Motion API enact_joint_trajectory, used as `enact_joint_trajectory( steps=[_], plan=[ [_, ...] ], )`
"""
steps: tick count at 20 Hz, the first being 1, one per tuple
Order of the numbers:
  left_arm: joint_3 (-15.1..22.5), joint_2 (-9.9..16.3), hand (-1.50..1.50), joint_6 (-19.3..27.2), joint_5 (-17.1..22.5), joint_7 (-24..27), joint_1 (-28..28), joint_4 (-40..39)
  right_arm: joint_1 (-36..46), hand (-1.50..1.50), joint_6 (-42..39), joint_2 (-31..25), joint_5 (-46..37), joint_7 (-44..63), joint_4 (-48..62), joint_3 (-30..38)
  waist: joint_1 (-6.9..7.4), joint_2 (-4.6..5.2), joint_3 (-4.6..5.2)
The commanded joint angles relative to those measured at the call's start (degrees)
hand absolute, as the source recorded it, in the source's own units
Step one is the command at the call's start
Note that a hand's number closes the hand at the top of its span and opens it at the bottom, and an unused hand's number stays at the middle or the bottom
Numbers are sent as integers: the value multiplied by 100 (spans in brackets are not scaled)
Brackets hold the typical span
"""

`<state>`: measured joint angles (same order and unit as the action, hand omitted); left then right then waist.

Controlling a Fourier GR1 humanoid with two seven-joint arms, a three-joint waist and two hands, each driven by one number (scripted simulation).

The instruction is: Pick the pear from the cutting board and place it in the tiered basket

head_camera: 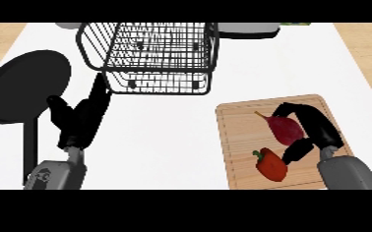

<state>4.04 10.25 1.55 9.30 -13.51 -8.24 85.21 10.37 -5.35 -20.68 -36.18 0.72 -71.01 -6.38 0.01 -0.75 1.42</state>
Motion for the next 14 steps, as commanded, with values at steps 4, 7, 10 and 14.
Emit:
enact_joint_trajectory(
  steps=[4, 7, 10, 14],
  plan=[
    [89, -26, 0, -196, -8, 100, -35, -23, -262, 150, 576, 1026, -1027, 1928, -733, -712, -94, 34, -119],
    [105, -49, 0, -182, 64, -108, -76, 150, -342, 150, 626, 1289, -1952, 3143, -843, -1098, -113, -1, -104],
    [85, -86, 0, -145, 19, 8, -64, 86, -393, 150, 517, 1848, -2394, 4026, -1459, -1442, -148, 8, -114],
    [-20, 23, 0, -226, 75, -61, -48, 47, -477, 150, 322, 2034, -2522, 5201, -2822, -2087, -165, -5, -124]
  ],
)
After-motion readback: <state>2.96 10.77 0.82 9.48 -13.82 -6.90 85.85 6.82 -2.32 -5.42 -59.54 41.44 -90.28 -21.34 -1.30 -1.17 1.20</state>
